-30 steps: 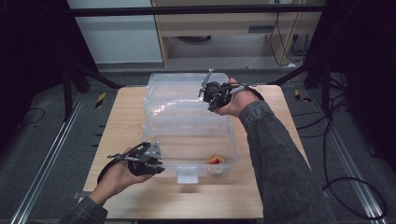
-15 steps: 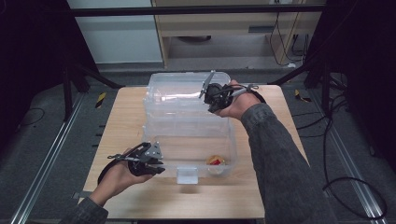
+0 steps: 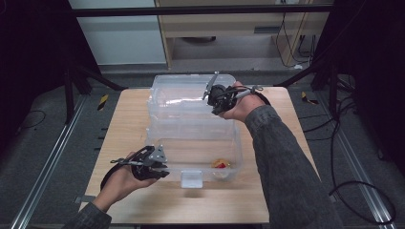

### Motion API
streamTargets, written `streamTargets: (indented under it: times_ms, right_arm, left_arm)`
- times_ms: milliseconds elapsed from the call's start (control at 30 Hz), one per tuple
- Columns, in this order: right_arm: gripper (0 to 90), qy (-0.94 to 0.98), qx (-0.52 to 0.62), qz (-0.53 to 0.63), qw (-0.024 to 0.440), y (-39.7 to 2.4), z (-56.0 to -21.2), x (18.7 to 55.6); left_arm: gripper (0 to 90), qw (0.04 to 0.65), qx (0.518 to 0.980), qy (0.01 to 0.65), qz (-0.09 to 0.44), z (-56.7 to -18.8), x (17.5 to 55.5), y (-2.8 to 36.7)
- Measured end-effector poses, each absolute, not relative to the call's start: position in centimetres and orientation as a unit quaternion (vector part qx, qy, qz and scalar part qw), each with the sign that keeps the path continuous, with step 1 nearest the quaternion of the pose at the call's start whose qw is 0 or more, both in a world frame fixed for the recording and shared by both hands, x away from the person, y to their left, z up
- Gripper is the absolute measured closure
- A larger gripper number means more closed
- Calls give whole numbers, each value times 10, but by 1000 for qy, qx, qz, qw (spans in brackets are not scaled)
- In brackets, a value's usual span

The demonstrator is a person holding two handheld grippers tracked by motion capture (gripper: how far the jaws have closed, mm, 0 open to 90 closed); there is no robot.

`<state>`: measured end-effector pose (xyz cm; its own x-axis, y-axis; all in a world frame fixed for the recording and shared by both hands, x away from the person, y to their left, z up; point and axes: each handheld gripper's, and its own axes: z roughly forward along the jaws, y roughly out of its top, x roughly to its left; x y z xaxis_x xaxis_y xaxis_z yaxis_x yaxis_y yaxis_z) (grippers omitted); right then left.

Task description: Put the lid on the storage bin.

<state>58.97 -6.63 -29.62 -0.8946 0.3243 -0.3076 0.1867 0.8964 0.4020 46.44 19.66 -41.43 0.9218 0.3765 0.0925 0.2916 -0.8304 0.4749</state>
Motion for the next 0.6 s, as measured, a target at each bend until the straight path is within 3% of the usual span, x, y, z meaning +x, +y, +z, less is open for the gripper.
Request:
streamTargets:
  times_ms: [600]
  right_arm:
    - [843, 954, 127, 192, 191, -67, -293, 572]
  left_arm:
    - [715, 238, 948, 187, 103, -416, 461, 195]
